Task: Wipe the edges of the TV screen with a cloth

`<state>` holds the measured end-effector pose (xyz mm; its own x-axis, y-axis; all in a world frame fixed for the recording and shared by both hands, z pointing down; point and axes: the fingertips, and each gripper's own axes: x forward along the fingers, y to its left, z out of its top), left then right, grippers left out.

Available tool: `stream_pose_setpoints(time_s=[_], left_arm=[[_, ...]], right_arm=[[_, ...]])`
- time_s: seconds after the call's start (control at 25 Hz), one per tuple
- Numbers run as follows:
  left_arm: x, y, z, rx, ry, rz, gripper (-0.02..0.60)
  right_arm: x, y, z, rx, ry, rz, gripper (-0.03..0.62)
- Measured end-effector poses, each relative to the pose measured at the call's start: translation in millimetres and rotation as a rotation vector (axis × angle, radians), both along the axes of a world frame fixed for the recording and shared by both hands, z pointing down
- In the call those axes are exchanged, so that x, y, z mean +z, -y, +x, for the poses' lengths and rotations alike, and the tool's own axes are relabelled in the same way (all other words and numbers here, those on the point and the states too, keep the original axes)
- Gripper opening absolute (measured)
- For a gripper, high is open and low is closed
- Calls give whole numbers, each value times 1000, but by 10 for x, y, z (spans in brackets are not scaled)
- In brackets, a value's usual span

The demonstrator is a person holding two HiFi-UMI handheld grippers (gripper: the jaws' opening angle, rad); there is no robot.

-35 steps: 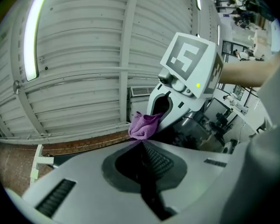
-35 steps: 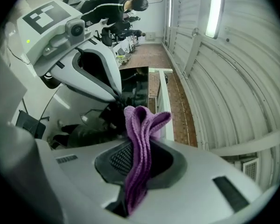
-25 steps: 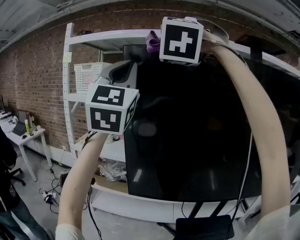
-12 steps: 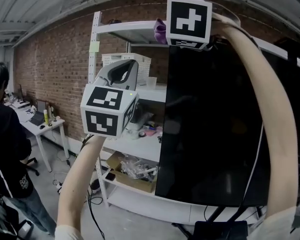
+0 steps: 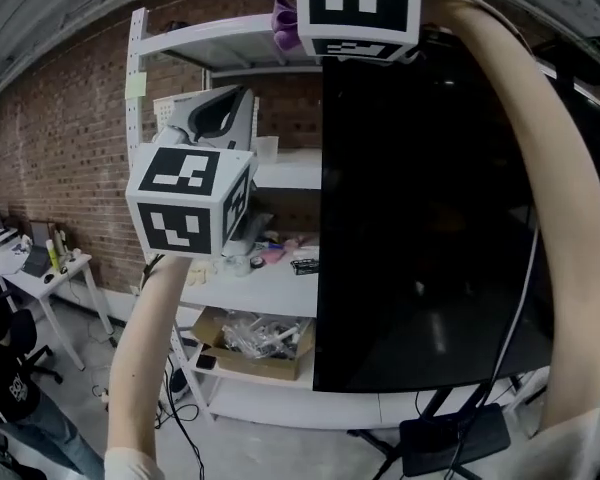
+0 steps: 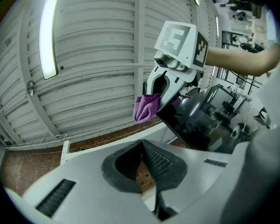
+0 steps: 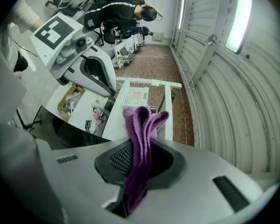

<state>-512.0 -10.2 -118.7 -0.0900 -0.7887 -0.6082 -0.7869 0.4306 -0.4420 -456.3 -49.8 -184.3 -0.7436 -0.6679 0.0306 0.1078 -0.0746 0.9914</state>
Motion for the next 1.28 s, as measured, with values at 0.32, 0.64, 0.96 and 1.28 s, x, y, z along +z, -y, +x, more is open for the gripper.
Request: stream_pose_setpoints(time_s=[0.32, 0.64, 0.96, 1.28], left_arm=[[-206, 193, 78, 220, 32, 37, 15], [31, 378, -124, 398, 31, -33, 15], [157, 351, -165, 547, 16, -45, 15], [343, 356, 12, 645, -19, -70, 15]], right_arm=[[36, 62, -163, 186, 0, 27, 52], [108, 230, -160, 492, 14, 89, 51], [349, 274, -141, 630, 31, 89, 52], [1059, 364, -202, 585, 55, 51, 51]])
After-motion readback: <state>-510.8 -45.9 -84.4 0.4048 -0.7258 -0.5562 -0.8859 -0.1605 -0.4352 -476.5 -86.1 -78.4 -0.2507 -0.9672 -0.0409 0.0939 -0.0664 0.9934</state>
